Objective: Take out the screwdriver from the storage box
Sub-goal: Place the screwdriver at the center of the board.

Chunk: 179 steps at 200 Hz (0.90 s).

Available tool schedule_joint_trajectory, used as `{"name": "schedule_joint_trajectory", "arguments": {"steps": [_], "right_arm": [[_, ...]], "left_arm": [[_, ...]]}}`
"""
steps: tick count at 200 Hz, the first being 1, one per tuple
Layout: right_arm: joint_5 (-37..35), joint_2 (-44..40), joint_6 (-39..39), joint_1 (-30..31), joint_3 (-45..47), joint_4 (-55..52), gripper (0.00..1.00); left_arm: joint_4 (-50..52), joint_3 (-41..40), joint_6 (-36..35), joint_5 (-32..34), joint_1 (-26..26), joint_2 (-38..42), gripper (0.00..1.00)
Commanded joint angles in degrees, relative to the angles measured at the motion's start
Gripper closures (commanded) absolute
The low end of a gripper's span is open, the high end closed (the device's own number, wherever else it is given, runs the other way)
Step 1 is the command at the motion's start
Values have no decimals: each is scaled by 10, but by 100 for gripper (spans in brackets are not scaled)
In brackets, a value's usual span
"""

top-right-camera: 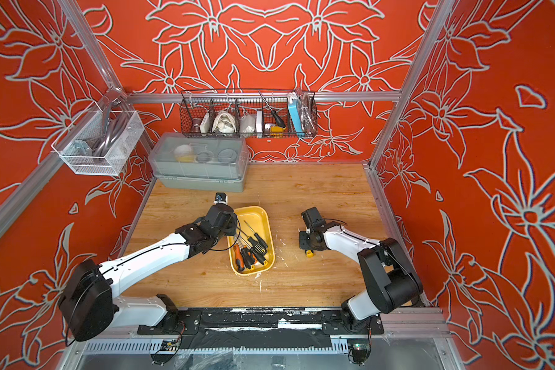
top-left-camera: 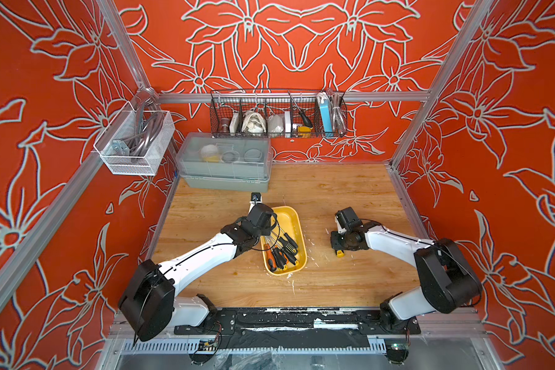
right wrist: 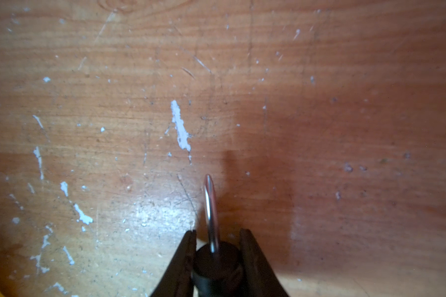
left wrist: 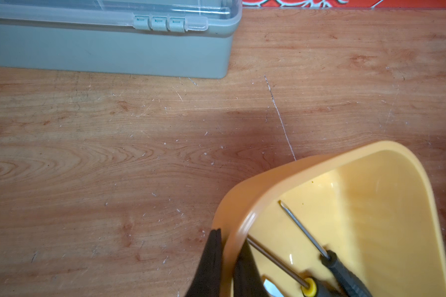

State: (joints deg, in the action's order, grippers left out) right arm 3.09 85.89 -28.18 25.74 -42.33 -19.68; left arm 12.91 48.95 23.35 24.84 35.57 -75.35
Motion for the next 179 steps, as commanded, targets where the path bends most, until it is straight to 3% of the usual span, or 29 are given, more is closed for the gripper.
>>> {"name": "schedule_joint_trajectory", "arguments": {"steps": [1,125,179], "right_arm": [[-1,12,6,-4,-10,-16,70],[-6,-10,2,-9,-3,-18,53],[-18,-96,27,-8,-2,-32,43]], "left_arm": [[-26,-1,-2,6,-5,8,100],[-29,-3,-4,5,-6,9,100],[-27,-2,-5,2,-6,6,100]]}}
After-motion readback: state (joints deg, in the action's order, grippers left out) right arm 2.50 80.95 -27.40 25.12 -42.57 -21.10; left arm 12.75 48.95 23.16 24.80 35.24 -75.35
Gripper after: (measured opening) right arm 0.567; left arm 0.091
